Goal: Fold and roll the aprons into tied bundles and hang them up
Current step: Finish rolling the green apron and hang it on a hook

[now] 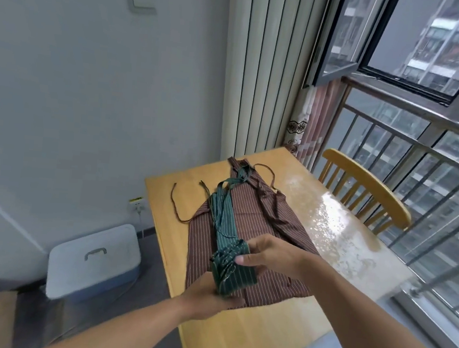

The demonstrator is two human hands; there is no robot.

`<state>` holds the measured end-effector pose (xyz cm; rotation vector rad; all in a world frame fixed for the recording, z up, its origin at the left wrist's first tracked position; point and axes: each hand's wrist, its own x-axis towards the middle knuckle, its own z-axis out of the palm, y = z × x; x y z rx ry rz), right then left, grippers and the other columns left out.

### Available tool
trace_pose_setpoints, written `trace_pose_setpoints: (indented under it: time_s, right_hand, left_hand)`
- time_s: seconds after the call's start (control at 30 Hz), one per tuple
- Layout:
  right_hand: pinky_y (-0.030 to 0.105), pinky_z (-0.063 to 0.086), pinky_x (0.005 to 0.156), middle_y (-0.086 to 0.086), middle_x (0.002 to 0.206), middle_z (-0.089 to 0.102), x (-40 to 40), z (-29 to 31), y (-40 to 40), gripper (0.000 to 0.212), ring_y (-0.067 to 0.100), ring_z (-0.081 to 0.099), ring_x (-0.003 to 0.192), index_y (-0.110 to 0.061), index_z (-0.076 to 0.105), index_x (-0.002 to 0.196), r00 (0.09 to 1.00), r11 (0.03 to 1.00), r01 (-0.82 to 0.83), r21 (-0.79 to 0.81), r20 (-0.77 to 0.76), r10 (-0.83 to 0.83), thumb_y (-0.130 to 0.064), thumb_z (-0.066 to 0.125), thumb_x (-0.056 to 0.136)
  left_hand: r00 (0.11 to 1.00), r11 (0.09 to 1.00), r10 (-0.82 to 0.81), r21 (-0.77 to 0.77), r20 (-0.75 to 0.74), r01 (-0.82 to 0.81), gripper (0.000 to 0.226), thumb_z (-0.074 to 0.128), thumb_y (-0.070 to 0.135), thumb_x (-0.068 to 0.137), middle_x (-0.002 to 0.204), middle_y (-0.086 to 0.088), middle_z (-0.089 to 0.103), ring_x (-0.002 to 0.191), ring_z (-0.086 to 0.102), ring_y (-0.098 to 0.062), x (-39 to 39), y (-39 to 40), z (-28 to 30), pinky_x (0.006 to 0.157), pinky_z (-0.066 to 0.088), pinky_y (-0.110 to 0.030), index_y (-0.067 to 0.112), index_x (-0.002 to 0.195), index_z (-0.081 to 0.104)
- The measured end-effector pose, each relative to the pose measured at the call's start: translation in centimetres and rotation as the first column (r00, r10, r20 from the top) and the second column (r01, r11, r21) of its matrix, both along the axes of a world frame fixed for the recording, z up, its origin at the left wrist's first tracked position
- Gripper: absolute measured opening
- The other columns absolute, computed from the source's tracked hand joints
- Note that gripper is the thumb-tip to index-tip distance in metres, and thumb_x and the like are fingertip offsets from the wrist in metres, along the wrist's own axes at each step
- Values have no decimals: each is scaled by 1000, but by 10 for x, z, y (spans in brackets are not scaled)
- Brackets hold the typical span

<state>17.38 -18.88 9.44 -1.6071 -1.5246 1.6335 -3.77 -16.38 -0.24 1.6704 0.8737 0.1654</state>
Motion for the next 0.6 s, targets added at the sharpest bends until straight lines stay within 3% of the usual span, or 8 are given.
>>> trace_pose_setpoints:
  time_s: [0.07,0.13,0.2,0.3,0.43,0.53,0.57,0.6]
  right_hand:
    - [48,59,92,19,118,72,-1,-4,0,42,35,70,110,4,64,121,997,999,12,-51,-78,-16,-31,66,98]
    - [46,60,88,18,121,72,-4,-14,1,42,37,69,112,1,62,123,994,992,-11,-126,-105,-2,-33,65,99]
    - [46,60,88,18,121,71,-6,-33,5,41,38,68,112,-1,62,124,993,979,9,-205,-117,-34,-34,64,99]
    - [48,60,91,13,113,75,-10,-61,18,34,30,73,104,-3,65,118,984,966,170,-197,-24,-178,-32,64,99]
    - [53,59,92,5,103,78,-4,-105,53,25,25,75,97,-15,71,109,921,914,385,-128,123,-370,-35,71,94]
    - [51,55,101,5,119,74,9,-141,85,79,25,71,110,-14,68,124,868,864,493,-97,116,-483,-71,77,71]
    - [49,54,103,5,121,73,11,-147,99,80,24,70,112,-13,67,126,856,851,515,-99,99,-507,-71,76,72]
    - [47,53,103,4,118,74,12,-149,110,60,23,70,110,-13,69,122,840,835,542,-97,107,-532,-59,74,84]
  left_hand:
    - [999,1000,5,-30,-35,-6,42,82,47,79,119,13,71,116,64,-18,-2,-6,-10,106,51,-47,54,117,64]
    - [997,992,-6,-128,-75,-4,35,80,46,82,118,19,70,112,64,-9,-2,-13,-18,103,52,-33,61,110,64]
    - [989,958,-89,-281,-120,52,35,77,38,89,121,21,66,113,61,-3,-2,-17,-24,100,49,-18,53,116,61]
    - [976,921,-145,-383,-163,72,54,75,40,91,138,10,62,127,57,-12,-3,-13,-48,114,43,-29,30,141,56]
    - [966,892,-142,-452,-218,29,55,75,36,92,138,9,63,125,59,-10,-2,13,-70,113,43,-28,22,142,58]
    - [971,863,-115,-505,-209,-6,53,70,39,94,139,11,61,124,57,-8,5,33,-85,107,42,-22,23,142,55]
    - [973,842,-106,-538,-205,-22,55,71,43,93,139,12,61,126,56,-8,8,40,-94,109,41,-24,25,142,55]
    - [973,826,-105,-563,-204,-29,56,73,45,90,138,12,61,127,56,-7,11,45,-99,111,41,-25,26,140,56]
